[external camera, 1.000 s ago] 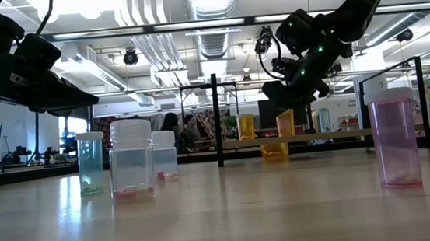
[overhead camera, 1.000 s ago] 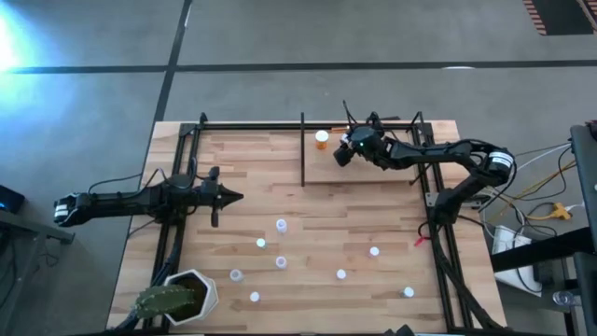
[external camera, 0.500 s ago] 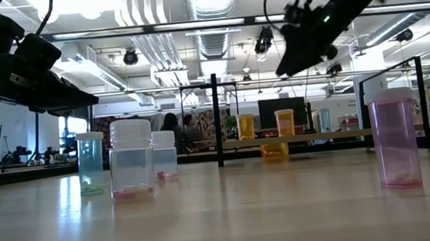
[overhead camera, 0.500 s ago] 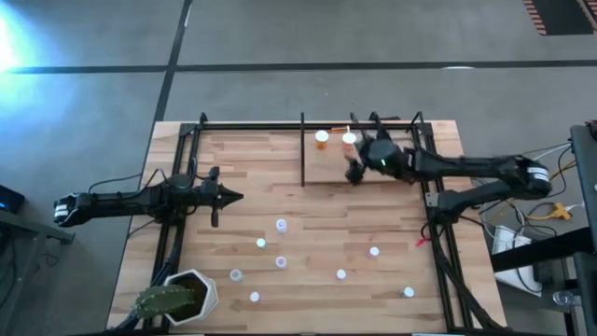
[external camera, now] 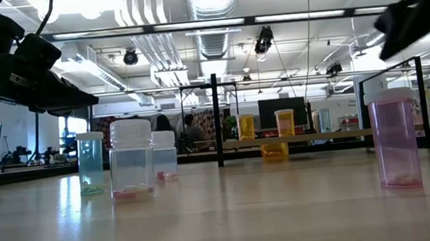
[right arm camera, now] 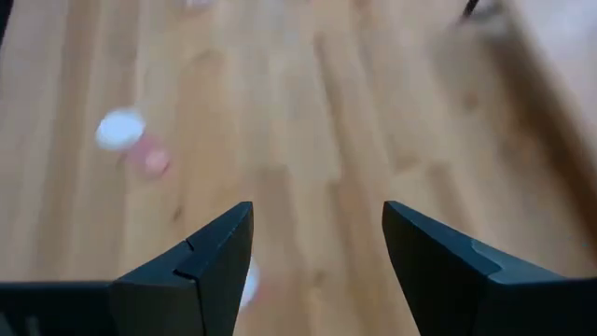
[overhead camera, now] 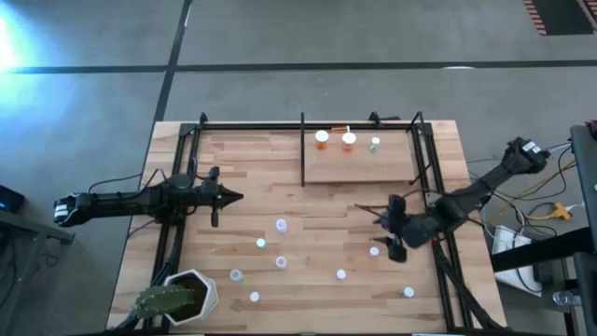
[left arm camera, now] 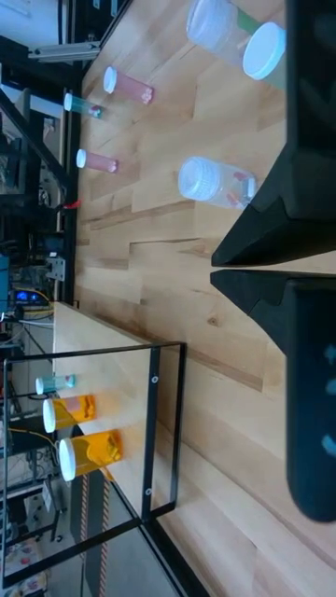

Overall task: Pick and place medicine bottles onto shelf by color
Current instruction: Put the top pink pill bottle on the shelf

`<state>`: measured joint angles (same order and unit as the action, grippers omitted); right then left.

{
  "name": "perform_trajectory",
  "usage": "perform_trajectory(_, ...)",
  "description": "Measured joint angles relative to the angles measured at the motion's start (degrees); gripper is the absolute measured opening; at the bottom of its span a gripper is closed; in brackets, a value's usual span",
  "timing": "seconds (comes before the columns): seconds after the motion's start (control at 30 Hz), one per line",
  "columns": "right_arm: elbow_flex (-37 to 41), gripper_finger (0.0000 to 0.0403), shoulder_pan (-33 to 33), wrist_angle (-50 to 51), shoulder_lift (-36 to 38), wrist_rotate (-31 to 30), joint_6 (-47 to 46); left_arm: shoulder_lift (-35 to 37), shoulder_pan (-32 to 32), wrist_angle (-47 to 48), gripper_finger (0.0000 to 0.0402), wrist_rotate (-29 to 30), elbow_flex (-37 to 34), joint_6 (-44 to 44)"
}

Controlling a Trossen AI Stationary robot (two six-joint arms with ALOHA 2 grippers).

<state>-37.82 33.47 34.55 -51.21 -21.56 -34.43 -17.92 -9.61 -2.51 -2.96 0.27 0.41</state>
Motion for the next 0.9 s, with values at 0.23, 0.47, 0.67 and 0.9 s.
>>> perform_trajectory(0.23,1.3,0.0235,7.0,3.9,-2.7,1.0,-9.9,-0.1,0.0,0.0,0.0000,0.0,0.0,0.0)
perform_trajectory(0.47,2.3,0.0268,9.0,1.3,-9.9,1.0,-5.3,-0.1,0.0,0.0,0.0000,0.0,0.0,0.0)
perform_trajectory(0.67,1.8,0.0264,9.0,-5.6,-17.0,1.0,0.2,-0.1,0.0,0.0,0.0000,0.0,0.0,0.0)
perform_trajectory(0.9,-0.5,0.0224,9.0,-6.4,-21.5,1.0,1.0,-0.1,0.0,0.0,0.0000,0.0,0.0,0.0)
